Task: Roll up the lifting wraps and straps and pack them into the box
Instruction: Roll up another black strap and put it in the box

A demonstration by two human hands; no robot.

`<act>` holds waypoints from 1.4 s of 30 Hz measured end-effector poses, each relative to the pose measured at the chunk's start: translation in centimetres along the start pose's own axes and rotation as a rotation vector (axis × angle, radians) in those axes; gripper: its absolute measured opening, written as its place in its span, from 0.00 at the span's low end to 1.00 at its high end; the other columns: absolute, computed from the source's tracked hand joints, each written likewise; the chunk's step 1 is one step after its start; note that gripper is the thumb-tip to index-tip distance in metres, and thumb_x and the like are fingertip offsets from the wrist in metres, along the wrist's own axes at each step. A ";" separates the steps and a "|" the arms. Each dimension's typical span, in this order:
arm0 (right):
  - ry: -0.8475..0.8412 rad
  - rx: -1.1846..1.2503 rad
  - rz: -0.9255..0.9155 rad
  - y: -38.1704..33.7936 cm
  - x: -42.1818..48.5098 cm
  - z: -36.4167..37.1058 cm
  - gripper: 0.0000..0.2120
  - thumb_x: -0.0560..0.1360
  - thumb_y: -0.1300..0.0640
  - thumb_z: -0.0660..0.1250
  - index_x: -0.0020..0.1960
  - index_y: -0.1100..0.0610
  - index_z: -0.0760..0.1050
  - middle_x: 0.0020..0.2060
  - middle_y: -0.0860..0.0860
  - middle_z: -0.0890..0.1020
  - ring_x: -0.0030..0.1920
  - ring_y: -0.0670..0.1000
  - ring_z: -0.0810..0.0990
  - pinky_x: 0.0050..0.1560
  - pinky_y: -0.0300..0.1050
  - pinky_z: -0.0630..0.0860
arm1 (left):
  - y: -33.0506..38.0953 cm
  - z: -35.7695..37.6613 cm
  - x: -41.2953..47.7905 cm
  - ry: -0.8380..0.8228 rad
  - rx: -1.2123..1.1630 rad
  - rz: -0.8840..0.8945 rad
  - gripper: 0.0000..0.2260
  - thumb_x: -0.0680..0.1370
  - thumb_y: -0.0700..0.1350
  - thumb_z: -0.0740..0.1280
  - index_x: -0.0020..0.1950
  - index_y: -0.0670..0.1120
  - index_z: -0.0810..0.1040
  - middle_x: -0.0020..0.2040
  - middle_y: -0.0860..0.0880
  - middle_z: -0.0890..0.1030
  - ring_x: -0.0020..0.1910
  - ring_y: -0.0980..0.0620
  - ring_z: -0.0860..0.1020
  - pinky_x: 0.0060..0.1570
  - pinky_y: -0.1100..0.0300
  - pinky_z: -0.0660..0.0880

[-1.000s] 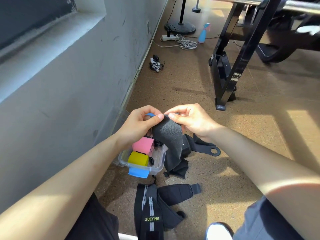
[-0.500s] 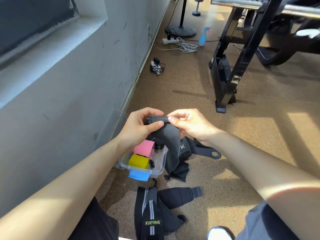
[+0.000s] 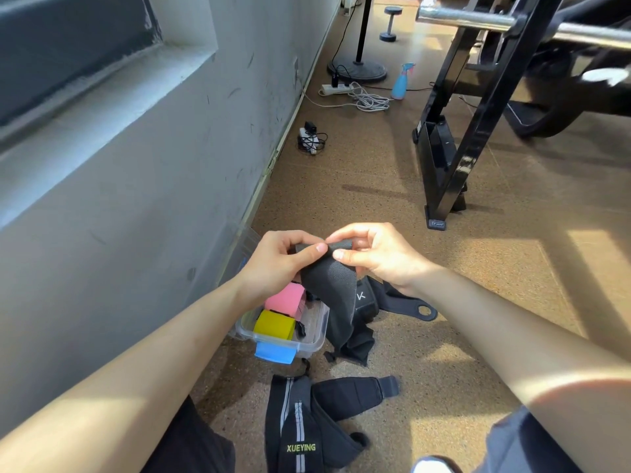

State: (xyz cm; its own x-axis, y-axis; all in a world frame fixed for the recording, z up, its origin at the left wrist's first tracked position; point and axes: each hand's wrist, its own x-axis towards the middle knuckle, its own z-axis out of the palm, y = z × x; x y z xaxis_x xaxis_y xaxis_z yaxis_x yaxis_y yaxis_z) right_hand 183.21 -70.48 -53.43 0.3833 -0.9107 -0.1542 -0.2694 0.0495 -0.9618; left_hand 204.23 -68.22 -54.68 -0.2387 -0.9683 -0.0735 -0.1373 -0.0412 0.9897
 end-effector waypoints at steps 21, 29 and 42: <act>0.083 0.012 -0.049 -0.1 0.0 -0.4 0.11 0.76 0.65 0.73 0.57 0.57 0.84 0.46 0.65 0.84 0.29 0.40 0.76 0.28 0.37 0.75 | 0.6 -0.3 0.1 -0.064 -0.029 -0.166 0.17 0.82 0.54 0.66 0.60 0.41 0.81 0.54 0.37 0.83 0.49 0.50 0.84 0.44 0.60 0.81; 0.015 0.041 0.011 -0.3 -0.2 -0.3 0.15 0.77 0.61 0.74 0.63 0.54 0.80 0.43 0.45 0.86 0.42 0.47 0.86 0.31 0.47 0.82 | 0.1 0.0 0.2 0.040 -0.117 -0.059 0.05 0.80 0.39 0.71 0.55 0.40 0.79 0.44 0.47 0.82 0.40 0.56 0.80 0.33 0.64 0.77; 0.035 0.126 0.050 -0.4 0.1 0.0 0.08 0.82 0.57 0.67 0.56 0.59 0.82 0.42 0.49 0.85 0.40 0.47 0.82 0.35 0.41 0.82 | 0.6 0.2 0.0 -0.028 -0.099 -0.155 0.12 0.80 0.47 0.72 0.61 0.48 0.79 0.52 0.47 0.83 0.48 0.50 0.84 0.37 0.57 0.80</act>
State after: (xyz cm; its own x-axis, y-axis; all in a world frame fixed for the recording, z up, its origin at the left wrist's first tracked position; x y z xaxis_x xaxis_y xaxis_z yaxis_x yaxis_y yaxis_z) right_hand 183.34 -70.58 -53.01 0.3408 -0.9193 -0.1967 -0.1729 0.1443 -0.9743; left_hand 203.97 -68.24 -54.10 -0.2489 -0.9413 -0.2281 -0.0791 -0.2150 0.9734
